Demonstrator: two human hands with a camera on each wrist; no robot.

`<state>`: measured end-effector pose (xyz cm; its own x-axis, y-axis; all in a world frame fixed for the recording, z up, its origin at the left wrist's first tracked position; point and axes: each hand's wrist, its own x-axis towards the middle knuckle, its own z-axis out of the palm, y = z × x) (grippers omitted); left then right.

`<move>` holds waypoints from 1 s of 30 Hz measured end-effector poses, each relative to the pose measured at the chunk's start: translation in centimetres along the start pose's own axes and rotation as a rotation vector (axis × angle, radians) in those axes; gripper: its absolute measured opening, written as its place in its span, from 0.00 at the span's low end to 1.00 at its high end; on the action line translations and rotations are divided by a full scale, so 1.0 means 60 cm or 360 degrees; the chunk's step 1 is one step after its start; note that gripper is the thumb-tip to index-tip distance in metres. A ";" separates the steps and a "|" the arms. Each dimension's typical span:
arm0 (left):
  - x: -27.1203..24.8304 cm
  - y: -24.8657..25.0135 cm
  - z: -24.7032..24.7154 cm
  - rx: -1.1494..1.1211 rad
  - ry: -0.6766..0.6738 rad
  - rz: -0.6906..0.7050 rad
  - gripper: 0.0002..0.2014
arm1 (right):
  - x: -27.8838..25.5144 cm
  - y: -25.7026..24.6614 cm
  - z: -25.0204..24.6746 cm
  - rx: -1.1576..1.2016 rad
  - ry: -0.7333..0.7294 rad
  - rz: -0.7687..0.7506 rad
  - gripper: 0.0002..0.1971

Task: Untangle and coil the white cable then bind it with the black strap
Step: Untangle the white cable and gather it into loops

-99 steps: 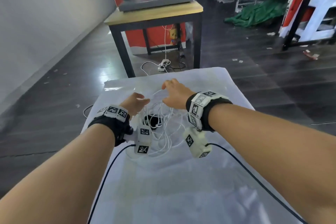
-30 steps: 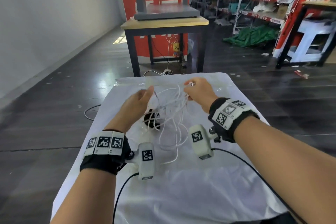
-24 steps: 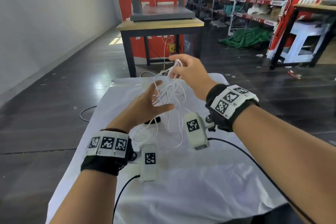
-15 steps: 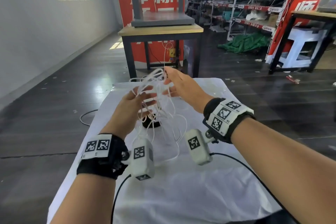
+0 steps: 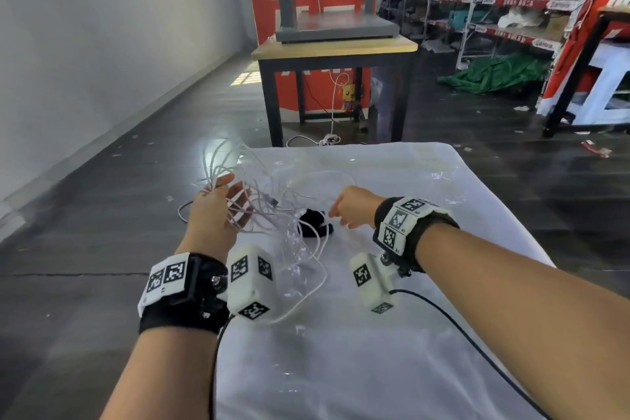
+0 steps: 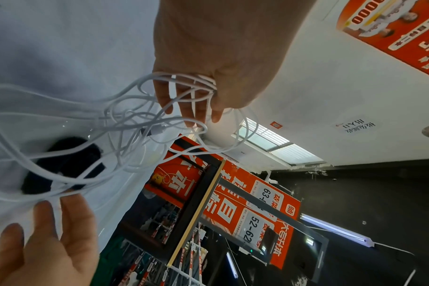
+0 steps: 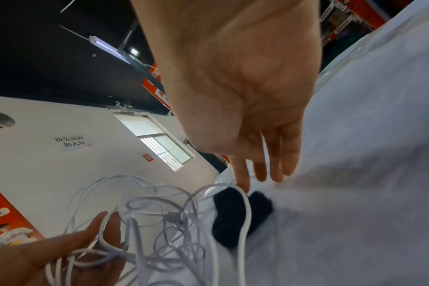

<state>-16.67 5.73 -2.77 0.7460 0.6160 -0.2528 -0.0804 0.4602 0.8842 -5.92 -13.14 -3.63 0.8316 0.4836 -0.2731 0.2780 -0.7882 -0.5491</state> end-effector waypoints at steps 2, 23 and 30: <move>0.006 0.001 -0.005 0.0001 -0.0002 -0.0040 0.07 | 0.004 -0.008 0.013 -0.0090 -0.0046 -0.0053 0.16; -0.013 -0.040 0.041 0.0449 -0.0168 -0.0045 0.07 | -0.026 0.125 -0.052 0.0202 0.0777 0.0340 0.11; -0.045 -0.054 0.083 0.1154 -0.0776 0.0308 0.11 | -0.064 0.197 -0.058 -0.0001 0.0608 0.0629 0.21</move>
<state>-15.14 -0.62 -3.03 0.9742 0.2246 -0.0242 0.0799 -0.2426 0.9668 -4.17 -25.66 -6.32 0.9881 -0.0217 -0.1522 -0.0906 -0.8820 -0.4625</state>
